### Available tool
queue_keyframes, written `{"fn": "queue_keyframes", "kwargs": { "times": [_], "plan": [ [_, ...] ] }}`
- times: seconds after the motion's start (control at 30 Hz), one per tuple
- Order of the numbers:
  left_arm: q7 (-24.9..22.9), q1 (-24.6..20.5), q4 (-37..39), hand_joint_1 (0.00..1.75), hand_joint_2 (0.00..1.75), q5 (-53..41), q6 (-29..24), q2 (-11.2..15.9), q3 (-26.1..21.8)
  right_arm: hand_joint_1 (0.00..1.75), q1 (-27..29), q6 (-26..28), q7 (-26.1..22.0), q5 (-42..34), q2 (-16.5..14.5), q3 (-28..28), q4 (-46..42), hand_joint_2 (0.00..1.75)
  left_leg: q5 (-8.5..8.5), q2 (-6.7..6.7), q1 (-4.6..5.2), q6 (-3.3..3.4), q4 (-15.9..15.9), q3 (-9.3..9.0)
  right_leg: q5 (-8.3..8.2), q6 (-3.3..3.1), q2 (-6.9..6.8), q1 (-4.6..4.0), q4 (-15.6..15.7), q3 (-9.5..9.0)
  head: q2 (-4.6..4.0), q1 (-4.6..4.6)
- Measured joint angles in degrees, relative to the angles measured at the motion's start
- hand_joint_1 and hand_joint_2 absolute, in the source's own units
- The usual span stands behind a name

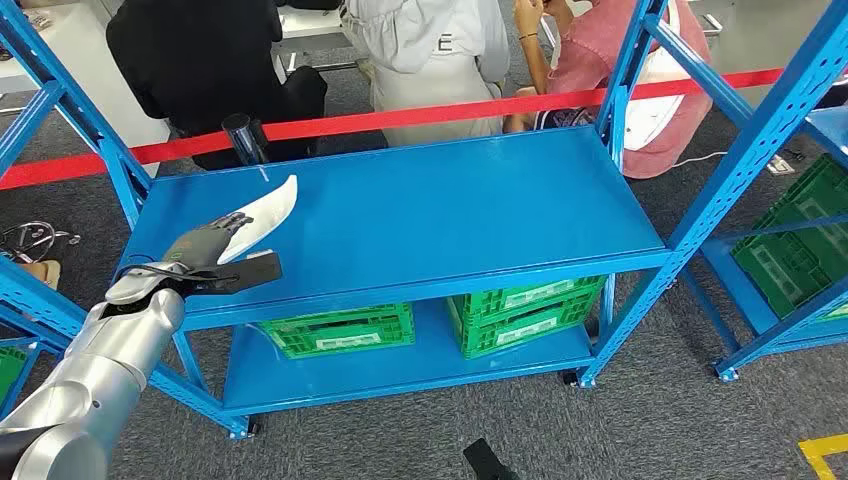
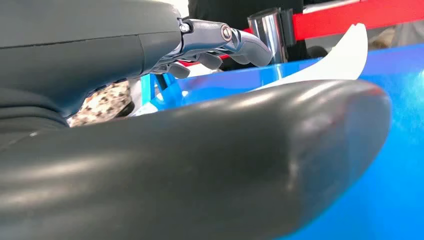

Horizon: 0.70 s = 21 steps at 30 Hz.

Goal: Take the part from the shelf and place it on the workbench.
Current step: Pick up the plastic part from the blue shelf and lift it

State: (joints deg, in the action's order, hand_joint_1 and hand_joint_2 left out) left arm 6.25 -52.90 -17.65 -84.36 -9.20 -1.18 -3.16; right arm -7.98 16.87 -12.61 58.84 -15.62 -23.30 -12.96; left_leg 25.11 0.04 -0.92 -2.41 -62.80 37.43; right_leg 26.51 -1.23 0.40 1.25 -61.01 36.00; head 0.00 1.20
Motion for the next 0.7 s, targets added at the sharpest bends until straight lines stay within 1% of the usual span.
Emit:
{"fn": "queue_keyframes", "kwargs": {
  "times": [0.03, 0.07, 0.1, 0.13, 0.2, 0.23, 0.27, 0.3, 0.33, 0.37, 0.4, 0.43, 0.47, 0.5, 0.53, 0.57, 0.6, 0.63, 0.7],
  "plan": [
    [0.0, -0.04, 0.0, 0.0, 0.0, 0.03, 0.0, 0.0, 0.05, 0.0, -0.02, 0.01, 0.0, -0.04, -0.03, 0.0, 0.01, 0.0, 0.38, 0.08, 0.18, 0.23, 1.01, -0.29, 0.05, 0.1, 0.02, -0.09, 0.01, -0.03, 0.0, -0.03],
    [0.01, -0.07, 0.01, 0.0, 0.0, 0.05, 0.01, -0.02, 0.09, 0.0, -0.06, 0.02, 0.01, -0.08, -0.05, 0.0, 0.01, 0.0, 0.68, 0.13, 0.29, 0.31, 1.52, -0.45, 0.1, 0.27, 0.01, -0.12, 0.05, 0.02, 0.0, -0.01],
    [0.01, -0.1, 0.01, 0.0, 0.0, 0.09, 0.01, -0.04, 0.16, 0.0, -0.07, 0.02, 0.01, -0.14, -0.09, 0.0, 0.02, 0.0, 0.5, 0.18, 0.54, 0.62, 2.9, -0.94, 0.2, 0.57, -0.01, -0.14, 0.17, 0.01, 0.0, 0.0],
    [0.02, -0.09, 0.01, 0.0, 0.0, 0.11, 0.02, -0.07, 0.2, 0.0, -0.07, 0.02, 0.02, -0.17, -0.14, 0.0, 0.02, 0.0, 0.85, 0.17, 0.67, 0.79, 3.12, -1.05, 0.25, 0.94, -0.05, -0.17, 0.3, -0.02, 0.0, 0.0],
    [0.04, -0.06, -0.03, 0.0, 0.0, 0.12, 0.02, -0.16, 0.23, 0.0, -0.03, 0.03, 0.01, -0.18, -0.2, 0.0, 0.02, 0.0, -0.06, 0.03, 0.52, 1.21, 3.69, -1.64, 0.53, 1.7, -0.17, -0.25, 0.32, -0.18, 0.0, -0.07],
    [0.06, -0.1, -0.05, 0.0, 0.0, 0.12, 0.01, -0.21, 0.24, 0.0, -0.06, 0.04, 0.01, -0.19, -0.22, 0.0, 0.02, 0.0, -0.32, 0.01, 0.38, 1.49, 4.01, -1.97, 1.12, 1.93, -0.2, -0.31, -0.54, 0.09, 0.0, -0.22],
    [0.08, -0.16, -0.07, 0.0, 0.0, 0.13, 0.01, -0.27, 0.25, 0.0, -0.11, 0.05, 0.0, -0.19, -0.21, 0.0, 0.02, 0.0, -0.46, 0.02, 0.24, 1.76, 4.33, -2.31, 2.23, 2.1, -0.21, -0.39, -2.54, 1.0, 0.0, -0.44],
    [0.09, -0.19, -0.06, 0.0, 0.0, 0.13, 0.01, -0.34, 0.25, 0.0, -0.13, 0.07, 0.0, -0.19, -0.18, 0.0, 0.02, 0.0, -0.43, 0.03, 0.22, 2.01, 4.46, -2.51, 3.74, 2.19, -0.21, -0.38, -5.66, 2.57, 0.0, -0.68],
    [0.1, -0.16, -0.03, 0.0, 0.0, 0.14, 0.01, -0.39, 0.25, 0.0, -0.12, 0.07, 0.01, -0.2, -0.15, 0.0, 0.02, 0.0, -0.32, 0.03, 0.29, 2.25, 4.44, -2.57, 5.31, 2.26, -0.21, -0.4, -9.38, 4.58, 0.0, -0.86],
    [0.1, -0.05, 0.0, 0.0, 0.0, 0.14, 0.02, -0.45, 0.25, 0.0, -0.07, 0.07, 0.02, -0.2, -0.13, 0.0, 0.02, 0.0, -0.18, 0.0, 0.39, 2.42, 4.35, -2.58, 6.38, 2.35, -0.2, -0.41, -12.76, 6.56, 0.0, -1.0],
    [0.11, 0.08, 0.03, 0.0, 0.0, 0.14, 0.03, -0.52, 0.25, 0.0, -0.03, 0.08, 0.03, -0.2, -0.1, 0.0, 0.02, 0.0, 0.0, -0.07, 0.49, 2.54, 4.22, -2.6, 6.45, 2.38, -0.2, -0.41, -14.58, 7.87, 0.0, -1.08],
    [0.11, 0.18, 0.04, 0.0, 0.0, 0.14, 0.03, -0.6, 0.25, 0.0, -0.01, 0.08, 0.04, -0.21, -0.09, 0.0, 0.02, 0.0, 0.2, -0.15, 0.55, 2.58, 4.05, -2.65, 5.38, 2.34, -0.2, -0.42, -14.21, 8.12, 0.0, -1.14],
    [0.11, 0.23, 0.04, 0.0, 0.0, 0.14, 0.04, -0.66, 0.26, 0.0, -0.01, 0.11, 0.03, -0.23, -0.08, 0.0, 0.02, 0.0, 0.45, -0.23, 0.59, 2.55, 3.85, -2.76, 3.41, 2.24, -0.21, -0.42, -11.61, 7.18, 0.0, -1.21],
    [0.09, 0.23, 0.04, 0.0, 0.0, 0.17, 0.05, -0.73, 0.26, 0.0, -0.03, 0.16, 0.01, -0.27, -0.06, 0.0, 0.02, 0.0, 0.73, -0.3, 0.61, 2.45, 3.63, -2.88, 1.14, 2.04, -0.22, -0.45, -7.47, 5.38, 0.0, -1.28],
    [0.04, 0.19, 0.03, 0.0, 0.0, 0.23, 0.07, -0.79, 0.27, 0.0, -0.06, 0.21, -0.02, -0.32, -0.04, 0.0, 0.02, 0.0, 1.01, -0.34, 0.71, 2.26, 3.44, -2.94, -0.42, 1.78, -0.24, -0.54, -3.77, 3.64, 0.0, -1.31],
    [-0.03, 0.16, 0.03, 0.0, 0.0, 0.33, 0.1, -0.84, 0.28, 0.0, -0.09, 0.26, -0.07, -0.36, -0.03, 0.0, 0.02, 0.0, 1.25, -0.4, 0.8, 2.01, 3.29, -2.96, -1.33, 1.51, -0.24, -0.63, -1.04, 2.36, 0.0, -1.32],
    [-0.1, 0.13, 0.03, 0.0, 0.0, 0.51, 0.13, -0.87, 0.28, 0.0, -0.09, 0.3, -0.14, -0.4, -0.01, 0.0, 0.02, 0.0, 1.41, -0.44, 0.88, 1.7, 3.24, -2.96, -1.55, 1.25, -0.24, -0.77, 0.38, 1.72, 0.0, -1.3],
    [-0.14, 0.11, 0.03, 0.0, 0.0, 0.74, 0.16, -0.9, 0.29, 0.0, -0.1, 0.31, -0.21, -0.41, 0.02, 0.0, 0.02, 0.0, 1.48, -0.48, 0.92, 1.35, 3.33, -2.97, -1.35, 0.99, -0.22, -0.91, 0.57, 1.67, 0.0, -1.28],
    [-0.14, 0.07, -0.03, 0.0, 0.87, 1.36, 0.22, -0.95, 0.29, 0.0, -0.08, 0.31, -0.37, -0.41, 0.03, 0.0, 0.02, 0.0, 1.63, -0.48, 0.86, 0.69, 3.46, -3.15, -1.49, 0.44, -0.2, -0.8, 1.13, 1.24, 0.0, -1.27]
  ]
}}
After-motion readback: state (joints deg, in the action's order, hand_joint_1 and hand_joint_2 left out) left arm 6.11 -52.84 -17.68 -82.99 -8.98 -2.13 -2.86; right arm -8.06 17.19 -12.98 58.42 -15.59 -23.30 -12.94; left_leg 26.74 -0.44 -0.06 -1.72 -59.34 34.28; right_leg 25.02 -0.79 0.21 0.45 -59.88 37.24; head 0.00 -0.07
